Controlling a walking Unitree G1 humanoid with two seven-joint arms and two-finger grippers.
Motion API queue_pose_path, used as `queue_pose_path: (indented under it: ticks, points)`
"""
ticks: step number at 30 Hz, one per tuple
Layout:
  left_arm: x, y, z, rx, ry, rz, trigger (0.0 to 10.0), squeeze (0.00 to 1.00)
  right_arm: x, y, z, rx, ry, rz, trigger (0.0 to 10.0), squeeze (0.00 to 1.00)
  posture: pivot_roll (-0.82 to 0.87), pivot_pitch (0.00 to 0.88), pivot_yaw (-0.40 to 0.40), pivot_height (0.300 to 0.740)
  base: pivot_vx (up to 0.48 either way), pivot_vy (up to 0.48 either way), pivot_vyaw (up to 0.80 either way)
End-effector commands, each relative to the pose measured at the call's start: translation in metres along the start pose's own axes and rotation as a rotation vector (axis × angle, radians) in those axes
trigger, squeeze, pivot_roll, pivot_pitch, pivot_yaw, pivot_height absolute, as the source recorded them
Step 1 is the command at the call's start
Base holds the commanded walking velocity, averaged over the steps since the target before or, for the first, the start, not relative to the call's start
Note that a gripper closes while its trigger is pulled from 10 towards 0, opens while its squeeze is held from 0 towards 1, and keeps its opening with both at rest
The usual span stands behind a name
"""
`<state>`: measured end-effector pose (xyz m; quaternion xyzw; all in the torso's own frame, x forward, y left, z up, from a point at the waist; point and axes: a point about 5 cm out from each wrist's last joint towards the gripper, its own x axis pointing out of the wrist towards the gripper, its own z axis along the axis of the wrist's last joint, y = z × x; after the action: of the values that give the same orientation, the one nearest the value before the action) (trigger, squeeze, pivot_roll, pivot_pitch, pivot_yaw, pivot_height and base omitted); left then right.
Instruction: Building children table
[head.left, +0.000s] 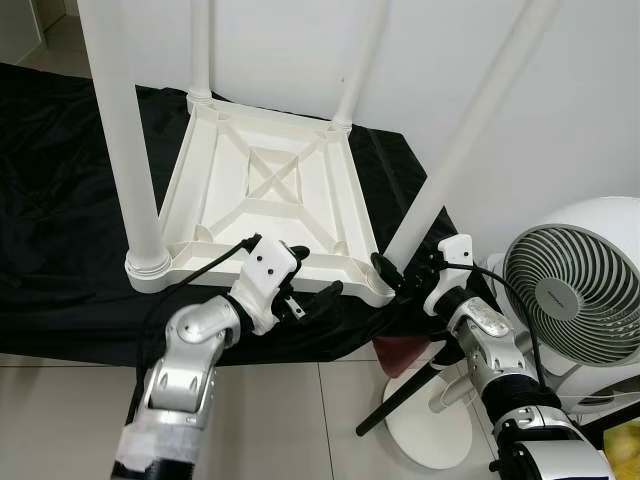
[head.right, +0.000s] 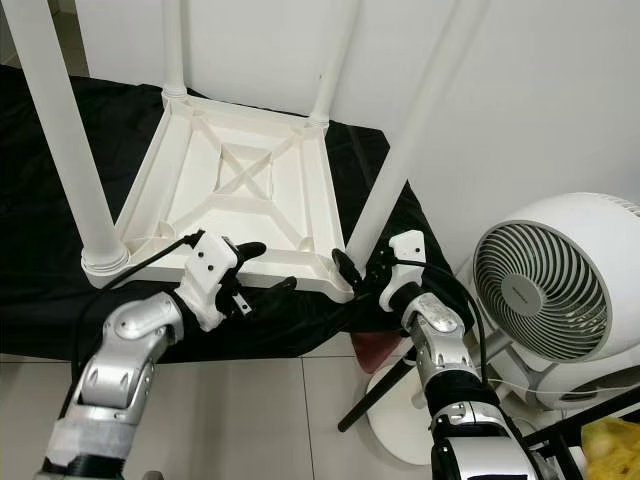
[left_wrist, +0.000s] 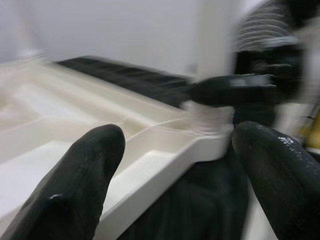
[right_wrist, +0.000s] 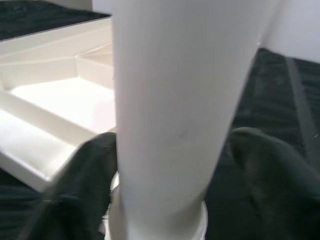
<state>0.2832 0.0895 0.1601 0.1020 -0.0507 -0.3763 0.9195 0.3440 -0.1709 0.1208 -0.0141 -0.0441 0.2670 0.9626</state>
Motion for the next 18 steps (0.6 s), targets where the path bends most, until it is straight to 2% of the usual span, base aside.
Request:
queue_pose_path:
  ticks: [1,2,4,5,6,7,8,9,10,18]
  points:
    - [0.004,-0.006,0.002,0.035,-0.007,0.034,10.0,0.00,-0.002,-0.004,-0.002,-0.011,0.016,-0.001,4.5,0.00,0.04,0.004,-0.197,0.740,0.000,0.000,0.00]
    - [0.004,-0.008,0.000,0.027,-0.006,0.028,10.0,0.00,-0.001,-0.003,-0.003,-0.010,0.023,0.000,2.6,0.00,0.05,0.000,-0.202,0.740,0.000,0.000,0.00]
    - [0.005,-0.009,-0.001,0.017,-0.004,0.023,10.0,0.00,-0.001,-0.003,-0.003,-0.009,0.026,0.001,2.6,0.00,0.05,0.000,-0.202,0.740,0.000,0.000,0.00]
    - [0.005,-0.009,-0.002,0.027,0.000,0.028,10.0,0.00,-0.001,-0.002,-0.005,-0.007,0.032,0.009,1.4,0.00,0.05,0.000,-0.204,0.740,0.000,0.000,0.00]
    - [0.005,-0.009,-0.002,0.027,0.000,0.028,10.0,0.00,-0.001,-0.002,-0.005,-0.007,0.032,0.009,1.4,0.00,0.05,0.000,-0.204,0.740,0.000,0.000,0.00]
    - [0.005,-0.009,-0.002,0.034,0.004,0.026,10.0,0.00,-0.001,-0.001,-0.006,-0.006,0.037,0.013,2.0,0.00,0.05,0.000,-0.206,0.740,0.000,0.000,0.00]
    - [0.006,-0.009,-0.002,0.053,0.007,0.027,10.0,0.00,-0.001,0.000,-0.007,-0.002,0.043,0.021,2.1,0.00,0.05,0.000,-0.206,0.740,0.000,0.000,0.00]
    - [0.006,-0.009,-0.002,0.056,0.012,0.027,10.0,0.00,-0.001,0.001,-0.008,-0.003,0.046,0.025,1.3,0.00,0.05,0.000,-0.206,0.740,0.000,0.000,0.00]
    - [0.006,-0.009,-0.003,0.054,0.015,0.026,10.0,0.00,-0.001,0.001,-0.009,-0.004,0.048,0.026,0.0,0.00,0.05,0.000,-0.206,0.740,0.000,0.000,0.00]
    - [0.008,-0.011,-0.003,0.069,0.020,0.035,10.0,0.00,-0.003,-0.001,-0.012,0.007,0.064,-0.009,0.0,0.00,0.05,0.000,-0.208,0.740,0.000,0.000,0.00]
